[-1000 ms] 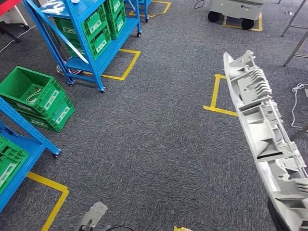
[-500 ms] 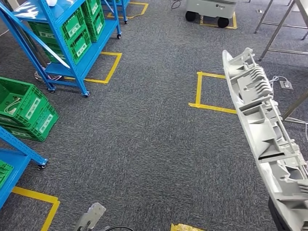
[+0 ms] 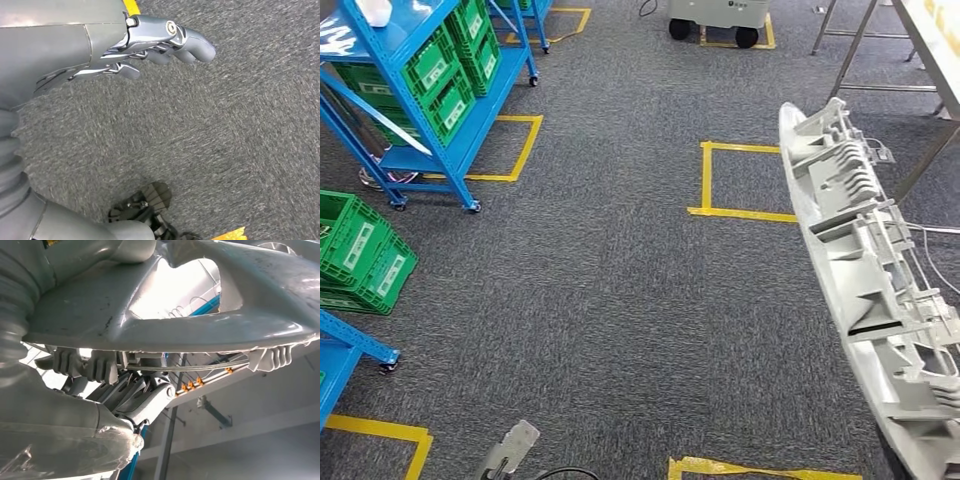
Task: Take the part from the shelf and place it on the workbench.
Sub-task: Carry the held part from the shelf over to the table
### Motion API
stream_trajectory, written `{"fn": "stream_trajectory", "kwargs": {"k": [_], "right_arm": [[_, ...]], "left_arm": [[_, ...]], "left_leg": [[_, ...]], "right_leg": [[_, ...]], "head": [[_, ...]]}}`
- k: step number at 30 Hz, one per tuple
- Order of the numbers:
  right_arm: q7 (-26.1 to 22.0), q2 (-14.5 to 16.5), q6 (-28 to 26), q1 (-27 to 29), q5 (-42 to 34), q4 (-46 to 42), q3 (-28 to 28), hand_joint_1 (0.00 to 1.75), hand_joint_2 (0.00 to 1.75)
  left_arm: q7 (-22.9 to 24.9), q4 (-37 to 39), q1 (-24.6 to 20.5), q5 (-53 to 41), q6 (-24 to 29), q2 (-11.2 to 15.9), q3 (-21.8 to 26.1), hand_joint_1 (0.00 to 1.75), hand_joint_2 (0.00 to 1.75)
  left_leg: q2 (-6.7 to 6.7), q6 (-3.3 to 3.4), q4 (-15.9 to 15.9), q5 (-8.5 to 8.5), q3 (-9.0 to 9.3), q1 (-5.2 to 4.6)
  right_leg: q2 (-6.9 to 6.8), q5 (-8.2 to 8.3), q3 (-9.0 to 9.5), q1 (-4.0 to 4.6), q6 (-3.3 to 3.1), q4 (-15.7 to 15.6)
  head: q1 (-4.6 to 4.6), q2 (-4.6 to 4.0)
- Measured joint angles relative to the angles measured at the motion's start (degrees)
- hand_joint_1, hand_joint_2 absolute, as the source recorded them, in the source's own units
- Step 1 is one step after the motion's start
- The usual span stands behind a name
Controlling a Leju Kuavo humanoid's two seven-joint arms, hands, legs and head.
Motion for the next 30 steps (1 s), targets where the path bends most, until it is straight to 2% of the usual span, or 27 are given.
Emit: {"fn": "stream_trajectory", "kwargs": {"k": [2,4,5,6,7,9,10,12,14,15,17,19,20,21,22,24,26,27,29,30], "right_arm": [[-0.1,0.0,0.0,-1.8,1.3,1.1,0.7,1.69,1.75],[1.0,0.0,0.0,-3.2,2.8,2.1,1.2,1.69,1.75],[1.8,0.0,0.0,-3.5,3.5,2.2,1.3,1.69,1.75],[2.7,0.0,0.0,-3.6,4.1,2.3,1.3,1.69,1.75],[3.2,0.0,0.0,-3.7,4.5,2.3,1.3,1.69,1.75],[3.7,0.0,0.0,-3.9,4.8,2.3,1.3,1.69,1.75],[3.8,0.0,0.0,-3.8,4.7,2.1,1.3,1.69,1.75],[4.0,0.0,0.0,-2.7,4.3,1.2,1.2,1.69,1.75],[4.7,0.0,0.0,-1.1,3.8,-0.1,1.0,1.69,1.75],[5.1,0.0,0.0,-0.6,3.6,-0.7,0.6,1.69,1.75],[5.3,0.0,0.0,0.0,2.9,-1.7,-0.1,1.69,1.75],[4.1,0.0,0.0,0.4,0.8,-2.3,-0.8,1.69,1.75],[3.7,0.0,0.0,0.6,-0.3,-2.5,-1.4,1.69,1.75],[3.4,0.0,0.0,0.9,-1.2,-2.8,-2.2,1.69,1.75],[3.2,0.0,0.0,1.1,-2.1,-3.0,-3.2,1.69,1.75],[2.9,0.0,0.0,1.4,-3.4,-3.4,-5.4,1.69,1.75],[2.8,0.0,0.0,1.5,-4.2,-3.6,-7.7,1.69,1.75],[2.7,0.0,0.0,1.7,-4.3,-3.6,-8.6,1.69,1.75],[2.7,0.0,0.0,2.0,-4.4,-3.6,-10.0,1.69,1.75],[2.7,0.0,0.0,2.2,-4.4,-3.7,-10.4,1.69,1.75]], "left_arm": [[0.2,0.0,-0.2,0.4,-0.4,0.5,0.5,0.00,1.75],[0.1,0.0,-0.2,0.3,-0.9,0.8,0.8,0.00,1.75],[0.0,0.0,-0.1,0.1,-1.0,0.9,1.0,0.00,1.75],[-0.1,0.0,0.0,-0.1,-1.1,1.0,1.0,0.00,1.75],[-0.3,0.0,0.0,-0.2,-1.1,1.0,1.1,0.00,1.75],[-0.5,0.0,0.1,-0.4,-1.0,1.2,1.1,0.00,1.75],[-0.7,0.0,0.1,-0.5,-0.8,1.1,1.1,0.00,1.75],[-1.0,0.0,0.2,-0.7,-0.1,0.7,1.1,0.00,1.75],[-0.5,0.0,0.3,-1.4,0.7,0.0,1.1,0.00,1.75],[0.0,0.0,0.3,-1.9,1.1,-0.5,1.0,0.00,1.75],[0.5,0.0,0.3,-2.5,2.0,-1.6,0.8,0.00,1.75],[-0.3,0.0,0.4,-2.6,2.6,-2.5,0.7,0.00,1.75],[-0.5,0.0,0.5,-2.8,2.8,-2.7,0.6,0.00,1.75],[-0.6,0.0,0.6,-3.0,2.9,-2.9,0.5,0.00,1.75],[-0.5,0.0,0.5,-3.3,2.9,-3.1,0.4,0.00,1.75],[-0.1,0.0,0.1,-3.8,2.8,-3.6,0.1,0.00,1.75],[0.3,0.0,-0.2,-4.0,2.2,-4.2,-0.2,0.00,1.75],[0.3,0.0,-0.3,-4.0,2.0,-4.5,-0.3,0.00,1.75],[0.4,0.0,-0.4,-4.0,1.9,-4.9,-0.4,0.00,1.75],[0.4,0.0,-0.5,-4.0,1.9,-5.0,-0.4,0.00,1.75]], "left_leg": [[-1.33,-0.57,4.7,-2.91,-2.15,0.15],[-2.23,-0.85,12.4,-6.33,-5.99,0.23],[-2.37,-0.92,15.0,-6.92,-7.38,0.26],[-2.46,-0.94,15.6,-6.38,-7.83,0.30],[-2.58,-0.95,13.8,-4.77,-7.12,0.36],[-3.66,-1.02,6.3,-0.69,-3.56,0.66],[-4.43,-0.97,2.9,0.53,-1.88,0.81],[-5.46,-0.54,-0.3,1.04,-0.44,0.80],[-4.92,0.33,-0.6,1.15,-0.44,0.61],[-4.57,0.78,-0.8,1.28,-0.41,0.58],[-3.82,1.52,-1.0,1.44,-0.33,0.57],[-2.86,1.88,-1.0,1.33,-0.33,0.39],[-2.31,1.95,-1.0,1.29,-0.31,0.32],[-1.79,2.00,-0.9,1.24,-0.29,0.28],[-1.41,2.00,-0.9,1.20,-0.23,0.26],[-0.88,1.82,-0.9,1.03,0.01,0.21],[-0.50,1.37,-0.8,0.77,0.20,-0.06],[-0.24,1.13,-0.7,0.71,0.25,-0.18],[0.35,0.66,-0.8,0.66,0.27,-0.15],[0.16,0.35,-0.5,0.32,0.17,-0.06]], "right_leg": [[0.75,0.28,-0.08,-0.26,-0.62,-0.2],[1.52,0.37,-0.26,-0.31,-0.87,-0.2],[1.92,0.40,-0.32,-0.31,-0.88,-0.2],[2.31,0.43,-0.34,-0.33,-0.84,-0.2],[2.73,0.48,-0.34,-0.38,-0.76,-0.2],[3.58,0.59,-0.37,-0.44,-0.42,-0.1],[4.02,0.61,-0.52,-0.43,-0.17,0.0],[4.72,0.76,-0.89,-0.44,0.51,0.1],[5.06,0.90,-1.21,-0.69,1.18,0.0],[4.60,0.53,-1.55,-0.75,1.43,0.5],[2.92,-1.93,-3.57,-0.70,1.78,4.5],[1.75,-5.58,-7.16,-0.59,2.05,12.3],[1.54,-6.58,-8.52,-0.58,2.14,15.2],[1.36,-6.60,-8.97,-0.59,2.19,16.4],[1.18,-5.52,-8.16,-0.59,2.18,15.1],[-0.02,-2.23,-3.88,-0.56,2.09,7.5],[-1.21,-0.56,-0.23,-0.33,1.68,1.2],[-1.37,-0.51,0.39,-0.18,1.42,0.0],[-0.52,-0.29,0.30,-0.10,0.78,-0.1],[-0.11,-0.15,0.23,-0.17,0.47,-0.2]], "head": [[-0.18,0.00],[-0.31,0.00],[-0.32,0.00],[-0.32,0.00],[-0.31,0.00],[-0.34,0.00],[-0.37,0.00],[-0.44,0.00],[-0.46,0.00],[-0.42,0.00],[-0.27,0.00],[-0.17,0.00],[-0.19,0.00],[-0.19,0.00],[-0.19,0.00],[-0.17,0.00],[-0.21,0.00],[-0.24,0.00],[-0.26,0.00],[-0.28,0.00]]}}
